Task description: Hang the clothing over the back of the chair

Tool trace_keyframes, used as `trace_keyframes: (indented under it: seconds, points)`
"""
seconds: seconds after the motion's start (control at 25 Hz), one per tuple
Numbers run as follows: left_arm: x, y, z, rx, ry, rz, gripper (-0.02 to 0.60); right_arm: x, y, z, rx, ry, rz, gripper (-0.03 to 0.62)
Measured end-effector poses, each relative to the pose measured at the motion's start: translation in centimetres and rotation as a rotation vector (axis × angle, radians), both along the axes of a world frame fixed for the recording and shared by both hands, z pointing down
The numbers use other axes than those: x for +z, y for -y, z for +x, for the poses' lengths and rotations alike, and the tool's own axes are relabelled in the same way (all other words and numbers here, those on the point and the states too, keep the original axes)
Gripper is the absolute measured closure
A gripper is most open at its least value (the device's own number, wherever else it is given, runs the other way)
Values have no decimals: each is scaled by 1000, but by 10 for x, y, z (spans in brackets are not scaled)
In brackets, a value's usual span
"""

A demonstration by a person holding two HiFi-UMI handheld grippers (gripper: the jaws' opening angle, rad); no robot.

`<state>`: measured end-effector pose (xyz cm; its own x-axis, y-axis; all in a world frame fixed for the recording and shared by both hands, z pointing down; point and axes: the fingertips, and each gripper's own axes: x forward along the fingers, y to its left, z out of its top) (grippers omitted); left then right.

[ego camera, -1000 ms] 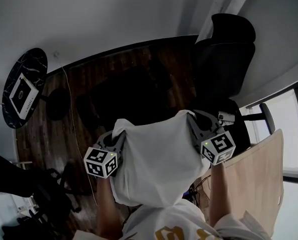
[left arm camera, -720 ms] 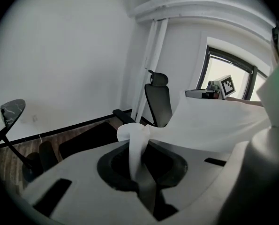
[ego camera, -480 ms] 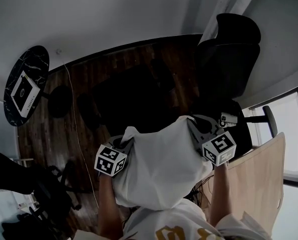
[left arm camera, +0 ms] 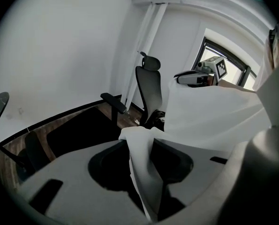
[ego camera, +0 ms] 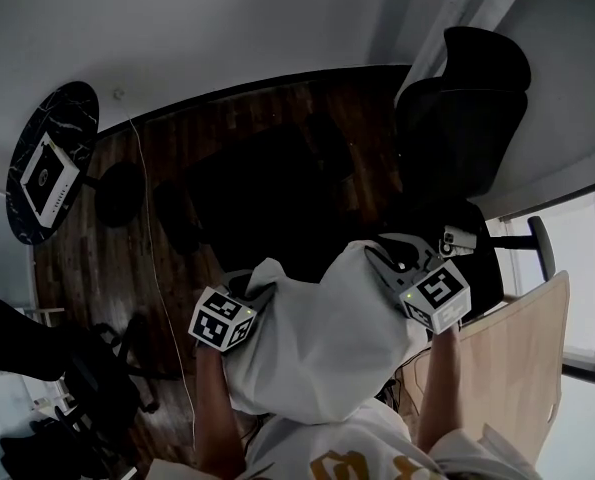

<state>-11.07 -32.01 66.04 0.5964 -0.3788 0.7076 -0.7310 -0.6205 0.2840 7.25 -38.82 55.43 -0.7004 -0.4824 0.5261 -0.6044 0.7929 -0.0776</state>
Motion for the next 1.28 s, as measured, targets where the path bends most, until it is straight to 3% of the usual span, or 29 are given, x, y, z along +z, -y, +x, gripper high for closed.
trace_keyframes:
  seconds: [0.28, 0.52, 0.6, 0.84, 1.28]
  points:
    - [3, -2, -6, 8, -14, -37, 377, 4, -2, -4, -30, -21, -29, 450]
    - [-5, -15, -7, 32, -121, -119, 251, -2, -1, 1, -8, -25, 3, 451]
    - [-10, -15, -10, 17, -142, -126, 236, -7, 0, 3, 2, -21, 14, 456]
    - [-9, -2, -29, -27, -18, -59, 230, -17, 2, 5, 19, -17, 60, 468]
    - [-58, 6, -16, -65, -125, 98, 233, -30, -13, 5, 22, -22, 90, 519]
